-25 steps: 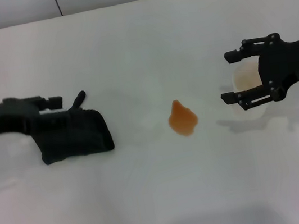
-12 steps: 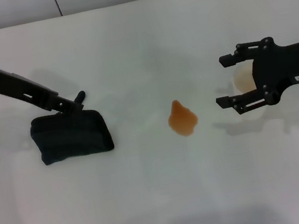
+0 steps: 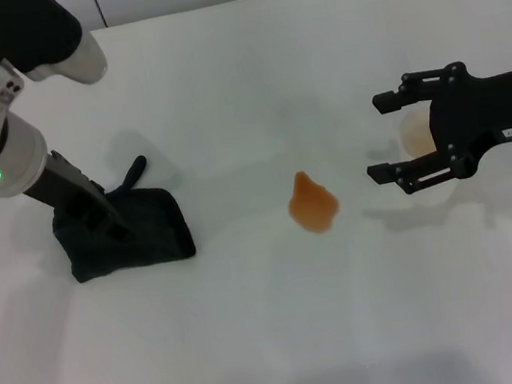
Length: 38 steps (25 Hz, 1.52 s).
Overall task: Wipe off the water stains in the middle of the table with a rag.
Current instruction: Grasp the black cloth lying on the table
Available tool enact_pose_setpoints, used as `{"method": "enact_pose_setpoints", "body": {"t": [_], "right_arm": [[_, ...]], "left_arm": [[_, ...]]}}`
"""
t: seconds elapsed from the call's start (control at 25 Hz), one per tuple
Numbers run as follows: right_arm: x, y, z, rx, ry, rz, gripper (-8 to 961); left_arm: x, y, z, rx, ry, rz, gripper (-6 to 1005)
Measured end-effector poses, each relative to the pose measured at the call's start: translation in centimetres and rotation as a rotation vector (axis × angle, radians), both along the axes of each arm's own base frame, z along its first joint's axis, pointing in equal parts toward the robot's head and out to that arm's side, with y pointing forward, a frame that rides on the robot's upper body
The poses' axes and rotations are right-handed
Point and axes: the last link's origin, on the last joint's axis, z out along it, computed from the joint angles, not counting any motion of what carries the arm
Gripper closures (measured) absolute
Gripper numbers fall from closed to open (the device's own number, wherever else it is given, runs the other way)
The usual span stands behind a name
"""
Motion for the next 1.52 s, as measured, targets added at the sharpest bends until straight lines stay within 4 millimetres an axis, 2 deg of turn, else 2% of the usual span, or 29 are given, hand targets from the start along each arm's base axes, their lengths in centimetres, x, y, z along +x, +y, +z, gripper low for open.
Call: {"method": "enact_pose_setpoints", "body": {"t": [0.44,0.8,1.28,1.4,1.52], "right_arm": [[-0.2,0.2,0.1,0.003,0.001,0.003,108],[-0.3,0.3,0.1,0.006,0.001,0.006,109],[-0.3,0.3,0.1,0.007,0.001,0.005,109],[-0.3,0.3,0.1,0.007,0.001,0.004,109],[-0.3,0.3,0.1,0.006,0.002,0.006,109]], "left_arm": [[-1.7,0.1,-1.0,0.029,-0.015,0.040,244],[-2.3,0.2,-1.9,0.033,-0.039,0.062,243],[-2.0,0.8,-1.7,0.082,-0.045,0.108,307],[-2.2,0.7,-2.0,0.065,-0.025,0.118,494],[-2.5,0.6,-2.4,0.047,-0.005,0.132,558]]}}
